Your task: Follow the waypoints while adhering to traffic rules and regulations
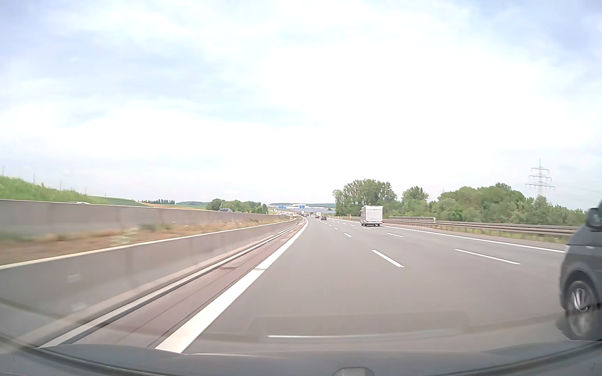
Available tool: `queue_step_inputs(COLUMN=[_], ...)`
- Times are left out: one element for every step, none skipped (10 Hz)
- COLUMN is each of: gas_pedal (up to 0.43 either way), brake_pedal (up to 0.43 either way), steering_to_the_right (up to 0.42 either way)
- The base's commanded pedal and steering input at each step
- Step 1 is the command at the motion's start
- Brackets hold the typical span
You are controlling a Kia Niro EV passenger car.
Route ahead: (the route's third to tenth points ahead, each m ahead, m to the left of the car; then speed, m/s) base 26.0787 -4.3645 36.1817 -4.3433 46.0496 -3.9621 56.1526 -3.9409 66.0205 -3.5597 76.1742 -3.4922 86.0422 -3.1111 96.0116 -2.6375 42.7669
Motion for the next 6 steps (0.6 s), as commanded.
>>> queue_step_inputs(gas_pedal=[0.461,0.461,0.449,0.449,0.449,0.449], brake_pedal=[0.000,0.000,0.000,0.000,0.000,0.000], steering_to_the_right=[-0.002,-0.001,0.000,0.000,0.000,0.001])
